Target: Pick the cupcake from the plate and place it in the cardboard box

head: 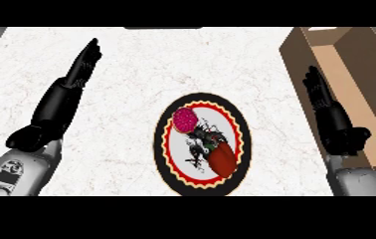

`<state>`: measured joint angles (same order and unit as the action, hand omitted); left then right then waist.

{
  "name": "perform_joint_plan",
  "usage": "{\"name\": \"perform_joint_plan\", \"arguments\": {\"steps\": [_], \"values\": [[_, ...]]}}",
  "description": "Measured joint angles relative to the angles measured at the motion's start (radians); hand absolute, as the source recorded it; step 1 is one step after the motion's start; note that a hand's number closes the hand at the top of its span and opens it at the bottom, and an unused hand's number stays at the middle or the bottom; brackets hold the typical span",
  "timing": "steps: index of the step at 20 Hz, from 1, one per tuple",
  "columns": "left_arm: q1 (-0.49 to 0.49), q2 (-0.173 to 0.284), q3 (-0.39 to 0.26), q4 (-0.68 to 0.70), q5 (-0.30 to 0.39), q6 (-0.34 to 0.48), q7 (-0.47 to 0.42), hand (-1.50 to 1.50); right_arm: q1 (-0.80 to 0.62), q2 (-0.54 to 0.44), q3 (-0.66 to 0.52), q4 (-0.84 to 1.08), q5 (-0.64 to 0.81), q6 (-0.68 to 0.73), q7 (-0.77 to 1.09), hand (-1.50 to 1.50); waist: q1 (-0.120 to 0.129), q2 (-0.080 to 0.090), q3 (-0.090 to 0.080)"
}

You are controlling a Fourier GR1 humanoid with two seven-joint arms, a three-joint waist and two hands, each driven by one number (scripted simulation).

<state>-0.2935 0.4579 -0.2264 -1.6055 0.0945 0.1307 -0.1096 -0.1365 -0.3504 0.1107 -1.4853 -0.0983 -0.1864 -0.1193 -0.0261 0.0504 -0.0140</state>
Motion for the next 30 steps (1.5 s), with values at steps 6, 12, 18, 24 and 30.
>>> {"name": "perform_joint_plan", "arguments": {"steps": [6,12,18,24,30], "values": [[0.012,0.02,-0.004,0.04,-0.011,-0.041,0.018,0.0,-0.186,-0.03,-0.014,-0.168,-0.016,0.011,0.129,-1.5,0.023,-0.045,0.009],[0.05,0.012,-0.004,0.066,-0.006,-0.094,0.02,0.0,-0.274,-0.129,0.045,-0.219,0.126,0.06,0.24,-1.5,0.028,-0.051,0.011],[0.026,0.017,0.029,0.105,0.012,-0.141,0.026,0.0,-0.28,-0.178,0.149,-0.256,0.275,0.129,0.164,-1.5,0.026,-0.05,0.013],[0.046,-0.001,0.021,0.097,-0.008,-0.145,0.025,0.0,-0.377,-0.219,0.266,-0.273,0.392,0.266,0.297,-1.5,0.035,-0.052,0.012],[0.043,-0.006,0.027,0.092,-0.017,-0.152,0.029,0.0,-0.521,-0.193,0.411,-0.291,0.442,0.48,0.525,-1.5,0.039,-0.053,0.012]]}}
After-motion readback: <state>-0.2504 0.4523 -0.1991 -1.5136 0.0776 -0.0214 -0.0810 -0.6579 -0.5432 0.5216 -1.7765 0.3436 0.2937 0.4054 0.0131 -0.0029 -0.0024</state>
